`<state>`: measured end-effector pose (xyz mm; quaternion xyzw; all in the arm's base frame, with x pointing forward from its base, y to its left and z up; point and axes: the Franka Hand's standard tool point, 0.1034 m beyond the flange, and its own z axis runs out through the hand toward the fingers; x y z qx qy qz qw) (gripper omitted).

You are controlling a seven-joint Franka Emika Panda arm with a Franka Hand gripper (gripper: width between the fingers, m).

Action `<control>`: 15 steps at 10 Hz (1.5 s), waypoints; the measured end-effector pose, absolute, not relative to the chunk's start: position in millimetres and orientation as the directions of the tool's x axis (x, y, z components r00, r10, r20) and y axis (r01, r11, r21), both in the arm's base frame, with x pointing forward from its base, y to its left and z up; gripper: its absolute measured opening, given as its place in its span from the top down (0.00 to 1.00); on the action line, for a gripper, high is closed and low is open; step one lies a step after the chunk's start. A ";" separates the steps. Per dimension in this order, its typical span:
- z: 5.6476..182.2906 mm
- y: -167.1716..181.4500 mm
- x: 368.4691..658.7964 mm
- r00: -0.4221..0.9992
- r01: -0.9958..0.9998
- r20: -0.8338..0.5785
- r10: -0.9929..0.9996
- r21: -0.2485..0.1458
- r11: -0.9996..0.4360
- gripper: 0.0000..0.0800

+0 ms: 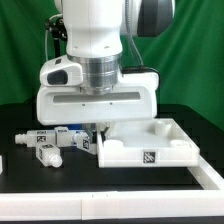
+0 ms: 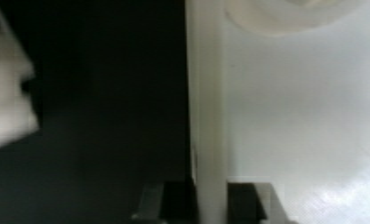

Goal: Assemble one leg

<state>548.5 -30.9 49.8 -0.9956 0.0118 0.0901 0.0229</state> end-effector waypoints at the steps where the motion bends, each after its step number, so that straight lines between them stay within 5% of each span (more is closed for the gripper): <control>1: 42.4 -30.7 558.3 0.988 0.004 -0.151 0.013 -0.054 -0.999 0.93; 7: 34.7 -34.1 561.2 0.991 0.003 -0.135 0.011 -0.061 -0.998 0.93; 11: 18.3 -27.6 588.2 0.992 -0.028 -0.124 -0.022 -0.049 -0.998 0.93; 15: 12.3 -21.0 588.6 0.990 -0.090 -0.102 -0.093 0.032 -0.995 0.93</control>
Offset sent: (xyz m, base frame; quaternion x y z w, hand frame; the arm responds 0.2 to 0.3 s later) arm 0.0000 0.0000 0.0000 0.0000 0.0000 0.0000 1.0000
